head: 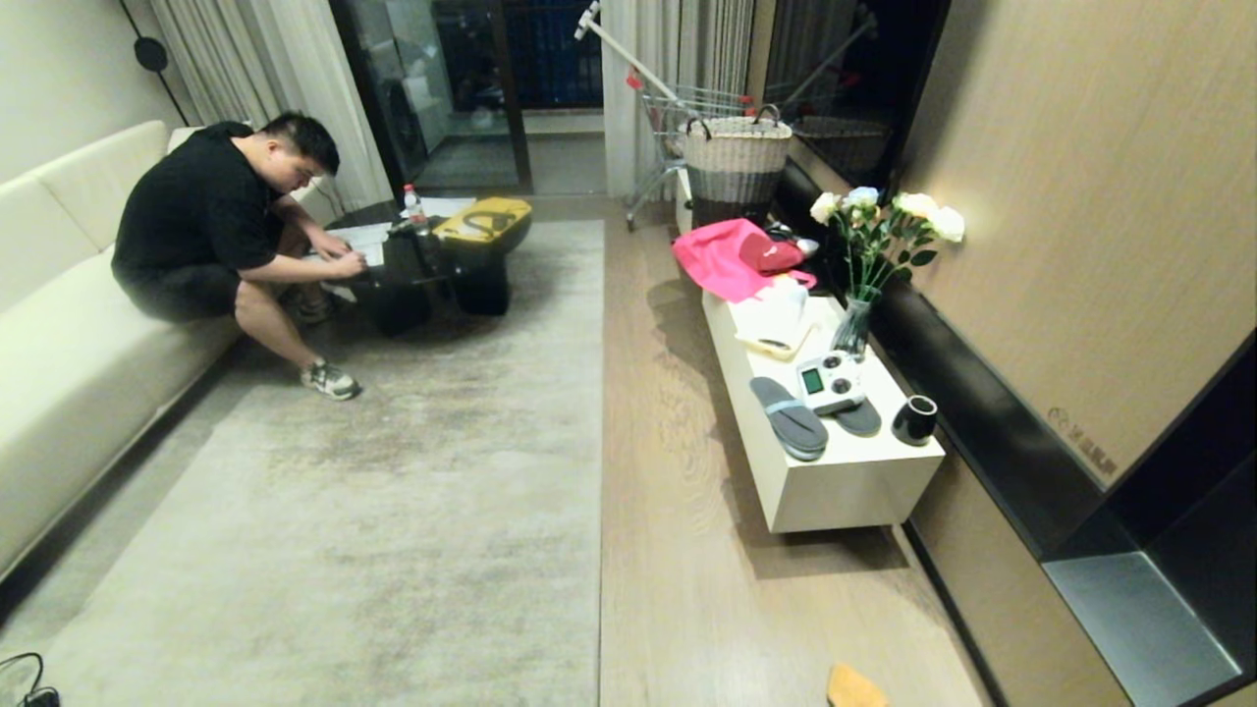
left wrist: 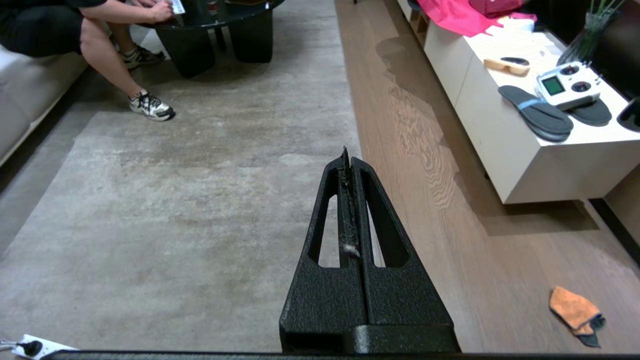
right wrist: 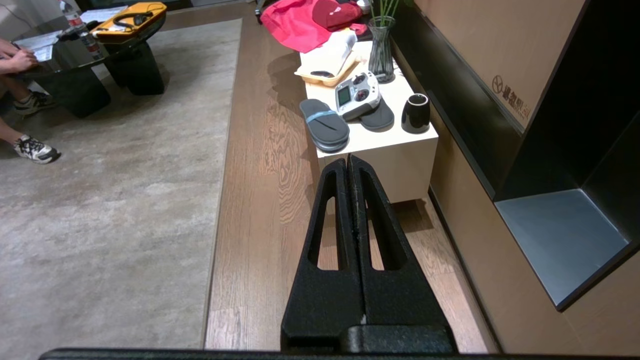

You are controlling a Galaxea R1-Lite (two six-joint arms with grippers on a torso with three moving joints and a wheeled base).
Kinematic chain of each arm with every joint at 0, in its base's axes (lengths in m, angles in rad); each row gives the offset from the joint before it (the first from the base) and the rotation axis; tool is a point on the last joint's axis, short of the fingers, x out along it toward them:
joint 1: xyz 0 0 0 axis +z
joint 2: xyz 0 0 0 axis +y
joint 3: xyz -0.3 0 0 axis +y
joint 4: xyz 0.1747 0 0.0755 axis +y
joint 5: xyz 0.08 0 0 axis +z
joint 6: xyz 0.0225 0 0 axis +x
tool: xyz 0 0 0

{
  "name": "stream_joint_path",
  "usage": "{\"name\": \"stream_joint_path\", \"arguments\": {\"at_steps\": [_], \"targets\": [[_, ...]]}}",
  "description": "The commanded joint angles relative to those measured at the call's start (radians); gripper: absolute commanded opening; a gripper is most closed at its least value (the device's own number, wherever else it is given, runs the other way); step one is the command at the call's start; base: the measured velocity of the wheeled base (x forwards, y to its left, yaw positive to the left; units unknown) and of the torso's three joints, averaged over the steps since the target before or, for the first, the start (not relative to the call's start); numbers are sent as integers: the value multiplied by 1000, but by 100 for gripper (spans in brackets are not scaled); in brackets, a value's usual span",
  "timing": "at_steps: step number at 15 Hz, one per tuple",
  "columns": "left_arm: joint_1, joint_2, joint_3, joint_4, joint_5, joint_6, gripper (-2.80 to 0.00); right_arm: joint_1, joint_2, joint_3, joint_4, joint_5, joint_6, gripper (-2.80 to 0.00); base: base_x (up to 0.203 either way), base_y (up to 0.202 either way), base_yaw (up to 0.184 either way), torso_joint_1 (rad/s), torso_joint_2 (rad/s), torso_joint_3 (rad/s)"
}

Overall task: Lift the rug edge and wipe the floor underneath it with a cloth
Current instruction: Pick up the rag

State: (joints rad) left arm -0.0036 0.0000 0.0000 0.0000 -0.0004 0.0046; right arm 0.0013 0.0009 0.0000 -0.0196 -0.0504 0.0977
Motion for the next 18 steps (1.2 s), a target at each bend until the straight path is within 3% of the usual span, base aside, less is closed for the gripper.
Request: {"name": "stream_joint_path", "arguments": {"at_steps": [1,12,18], "targets": [[1,1,0,0,0,0,-280,0,2,0,0,-1,1,-280,0,0,0,-125,320,185],[-1,0,0,0,0,0,-280,0,2,0,0,-2,2,-280,0,0,0,-136,354,212],[1,1,0,0,0,0,-280,0,2,0,1,-2,2,-280,0,0,0,-179,534,348]]}}
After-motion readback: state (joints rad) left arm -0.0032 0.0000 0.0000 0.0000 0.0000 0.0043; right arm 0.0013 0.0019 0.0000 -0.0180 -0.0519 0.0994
